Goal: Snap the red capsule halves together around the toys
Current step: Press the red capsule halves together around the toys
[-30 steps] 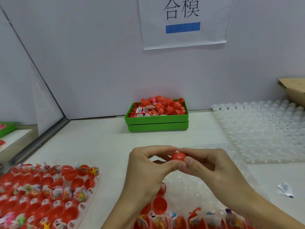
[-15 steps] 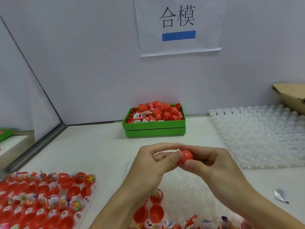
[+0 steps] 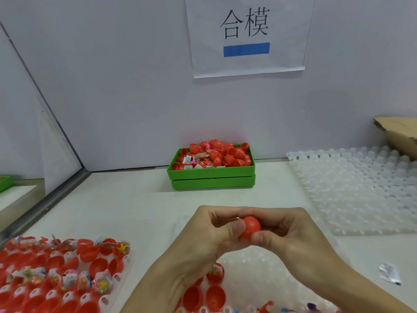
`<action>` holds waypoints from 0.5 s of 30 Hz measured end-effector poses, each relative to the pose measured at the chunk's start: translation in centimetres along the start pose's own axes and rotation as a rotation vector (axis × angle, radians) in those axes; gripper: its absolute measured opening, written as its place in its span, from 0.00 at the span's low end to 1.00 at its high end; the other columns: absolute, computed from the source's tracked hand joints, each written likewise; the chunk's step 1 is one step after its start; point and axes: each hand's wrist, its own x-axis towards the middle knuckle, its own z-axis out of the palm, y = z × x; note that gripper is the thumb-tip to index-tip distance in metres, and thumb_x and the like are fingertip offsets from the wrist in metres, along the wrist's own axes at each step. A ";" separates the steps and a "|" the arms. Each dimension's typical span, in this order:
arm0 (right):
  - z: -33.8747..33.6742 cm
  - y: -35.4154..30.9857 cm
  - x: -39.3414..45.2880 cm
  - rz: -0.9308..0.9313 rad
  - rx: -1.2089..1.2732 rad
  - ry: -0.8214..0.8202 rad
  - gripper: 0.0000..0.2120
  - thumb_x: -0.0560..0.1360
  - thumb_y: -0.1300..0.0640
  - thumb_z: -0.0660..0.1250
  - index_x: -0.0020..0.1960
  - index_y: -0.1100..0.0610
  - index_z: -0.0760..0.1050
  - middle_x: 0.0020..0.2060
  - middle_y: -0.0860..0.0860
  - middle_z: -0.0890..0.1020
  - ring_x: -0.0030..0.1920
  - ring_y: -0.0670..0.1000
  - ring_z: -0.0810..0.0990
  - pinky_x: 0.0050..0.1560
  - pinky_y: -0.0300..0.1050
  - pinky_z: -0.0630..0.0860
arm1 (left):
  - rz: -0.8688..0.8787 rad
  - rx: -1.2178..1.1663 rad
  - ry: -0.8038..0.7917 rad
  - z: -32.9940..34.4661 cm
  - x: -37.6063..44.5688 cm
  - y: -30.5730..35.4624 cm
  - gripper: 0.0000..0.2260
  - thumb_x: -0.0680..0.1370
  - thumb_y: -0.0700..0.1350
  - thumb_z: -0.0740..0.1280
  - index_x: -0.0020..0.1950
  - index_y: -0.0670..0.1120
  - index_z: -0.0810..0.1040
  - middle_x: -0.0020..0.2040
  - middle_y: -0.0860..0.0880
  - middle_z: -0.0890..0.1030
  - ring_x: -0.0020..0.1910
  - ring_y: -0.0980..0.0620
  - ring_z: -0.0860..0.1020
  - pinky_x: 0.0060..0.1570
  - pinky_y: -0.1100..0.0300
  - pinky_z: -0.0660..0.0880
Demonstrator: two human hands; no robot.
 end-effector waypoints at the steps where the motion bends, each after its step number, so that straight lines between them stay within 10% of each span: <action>1: 0.1 -0.2 0.0 0.010 -0.015 0.009 0.23 0.71 0.75 0.68 0.52 0.49 0.86 0.49 0.50 0.87 0.53 0.48 0.85 0.53 0.37 0.79 | -0.021 -0.011 0.006 0.0 -0.1 0.1 0.17 0.75 0.43 0.71 0.61 0.38 0.81 0.58 0.37 0.82 0.60 0.39 0.80 0.55 0.53 0.79; 11: 0.5 -1.9 0.4 0.202 -0.162 0.007 0.22 0.73 0.56 0.72 0.63 0.41 0.71 0.52 0.34 0.83 0.55 0.32 0.80 0.51 0.26 0.75 | -0.089 0.134 0.185 -0.9 -0.4 2.6 0.11 0.78 0.47 0.70 0.56 0.43 0.83 0.49 0.38 0.85 0.47 0.45 0.86 0.49 0.57 0.82; 15: 0.4 -3.1 4.7 0.068 -0.422 0.026 0.18 0.82 0.61 0.61 0.70 0.47 0.73 0.63 0.40 0.79 0.65 0.38 0.75 0.69 0.40 0.71 | 0.035 0.184 0.277 -1.2 1.7 5.0 0.09 0.75 0.43 0.74 0.52 0.41 0.84 0.46 0.39 0.85 0.45 0.46 0.86 0.46 0.61 0.81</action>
